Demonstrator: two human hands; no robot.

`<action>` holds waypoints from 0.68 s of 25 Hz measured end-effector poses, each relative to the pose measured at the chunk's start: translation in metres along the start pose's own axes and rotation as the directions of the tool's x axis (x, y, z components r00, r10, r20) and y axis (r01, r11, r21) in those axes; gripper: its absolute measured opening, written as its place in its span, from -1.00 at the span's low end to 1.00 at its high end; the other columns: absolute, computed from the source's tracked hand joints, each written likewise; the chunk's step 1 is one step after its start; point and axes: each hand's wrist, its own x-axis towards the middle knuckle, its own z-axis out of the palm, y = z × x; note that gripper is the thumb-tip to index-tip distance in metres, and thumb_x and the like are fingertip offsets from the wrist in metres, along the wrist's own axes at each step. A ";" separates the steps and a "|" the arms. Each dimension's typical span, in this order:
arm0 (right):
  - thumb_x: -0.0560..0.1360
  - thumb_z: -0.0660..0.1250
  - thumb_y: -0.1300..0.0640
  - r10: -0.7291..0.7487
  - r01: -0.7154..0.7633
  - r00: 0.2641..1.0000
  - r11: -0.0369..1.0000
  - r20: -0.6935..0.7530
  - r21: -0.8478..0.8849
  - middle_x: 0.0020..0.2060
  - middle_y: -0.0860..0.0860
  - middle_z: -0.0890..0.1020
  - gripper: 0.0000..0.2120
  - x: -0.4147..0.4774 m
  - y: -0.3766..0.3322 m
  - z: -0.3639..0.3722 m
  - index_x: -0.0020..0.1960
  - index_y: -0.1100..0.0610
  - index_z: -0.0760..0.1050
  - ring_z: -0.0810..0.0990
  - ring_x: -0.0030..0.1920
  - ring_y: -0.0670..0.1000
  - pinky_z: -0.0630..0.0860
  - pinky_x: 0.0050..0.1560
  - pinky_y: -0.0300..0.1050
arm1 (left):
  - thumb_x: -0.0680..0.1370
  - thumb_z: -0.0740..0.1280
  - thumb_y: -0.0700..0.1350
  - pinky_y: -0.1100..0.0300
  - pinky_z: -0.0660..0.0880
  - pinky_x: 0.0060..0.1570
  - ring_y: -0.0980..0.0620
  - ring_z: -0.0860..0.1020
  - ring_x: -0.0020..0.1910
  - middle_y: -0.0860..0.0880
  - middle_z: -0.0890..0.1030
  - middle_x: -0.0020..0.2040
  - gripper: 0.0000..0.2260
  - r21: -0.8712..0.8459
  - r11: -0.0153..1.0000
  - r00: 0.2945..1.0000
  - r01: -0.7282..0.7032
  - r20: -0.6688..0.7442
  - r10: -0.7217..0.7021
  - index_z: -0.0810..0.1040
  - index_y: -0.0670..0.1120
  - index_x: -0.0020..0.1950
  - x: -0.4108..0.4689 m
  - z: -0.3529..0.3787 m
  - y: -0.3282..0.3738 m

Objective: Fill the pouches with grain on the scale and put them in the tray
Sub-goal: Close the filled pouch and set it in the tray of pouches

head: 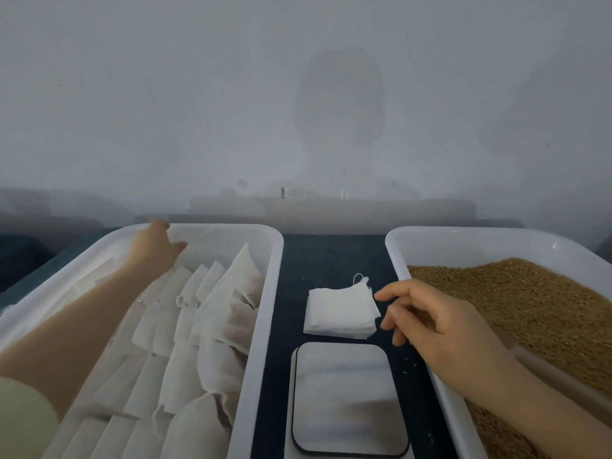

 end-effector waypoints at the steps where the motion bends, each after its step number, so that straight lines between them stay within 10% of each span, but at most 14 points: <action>1: 0.55 0.25 0.21 0.000 0.000 1.000 1.000 -0.024 -0.001 -0.24 -0.19 0.64 -0.81 0.000 0.000 -0.001 0.04 -0.06 0.52 0.61 -0.30 -0.19 0.49 -0.30 -0.38 | 0.56 0.35 -0.12 -0.08 0.40 0.18 -0.26 0.45 0.25 -0.27 0.52 0.25 -0.59 -0.003 0.996 0.992 -0.087 -0.088 0.087 0.39 -0.24 0.36 -0.010 -0.007 0.016; 4: 0.55 0.24 0.20 0.011 -0.012 0.997 1.000 -0.070 -0.009 -0.30 -0.16 0.63 -0.81 0.000 0.000 -0.004 0.03 -0.06 0.52 0.59 -0.34 -0.17 0.52 -0.32 -0.29 | 0.56 0.32 -0.12 -0.03 0.41 0.15 -0.20 0.47 0.17 -0.15 0.60 0.14 -0.78 -0.018 0.890 0.858 -0.456 -0.276 0.434 0.55 -0.14 0.18 -0.059 -0.021 0.082; 7: 0.56 0.24 0.23 0.039 -0.040 0.996 0.999 -0.078 -0.007 -0.34 -0.16 0.62 -0.82 0.002 0.003 -0.005 0.03 -0.02 0.53 0.59 -0.35 -0.21 0.51 -0.30 -0.33 | 0.57 0.26 -0.05 0.07 0.51 -0.04 -0.10 0.56 -0.05 -0.02 0.64 -0.09 -0.83 -0.063 0.776 0.776 -0.627 0.034 0.630 0.62 -0.07 -0.02 -0.116 -0.002 0.144; 11: 0.57 0.23 0.23 0.064 -0.066 0.995 0.997 -0.074 -0.029 -0.31 -0.14 0.63 -0.83 0.001 0.009 -0.005 0.05 0.03 0.54 0.59 -0.34 -0.23 0.47 -0.27 -0.42 | 0.60 0.26 0.01 0.08 0.48 -0.14 -0.10 0.56 -0.08 -0.08 0.57 -0.03 -0.73 0.239 0.599 0.619 -0.764 0.533 0.577 0.56 -0.14 0.15 -0.155 0.054 0.186; 17: 0.57 0.21 0.22 0.084 -0.086 0.992 0.996 -0.092 -0.012 -0.30 -0.14 0.63 -0.82 0.003 0.011 -0.008 0.03 0.00 0.54 0.59 -0.33 -0.22 0.45 -0.24 -0.45 | 0.55 0.26 -0.24 0.11 0.37 -0.25 -0.07 0.45 -0.25 -0.05 0.38 -0.21 -0.87 0.378 0.462 0.587 -0.802 0.641 0.495 0.51 -0.20 0.08 -0.156 0.085 0.165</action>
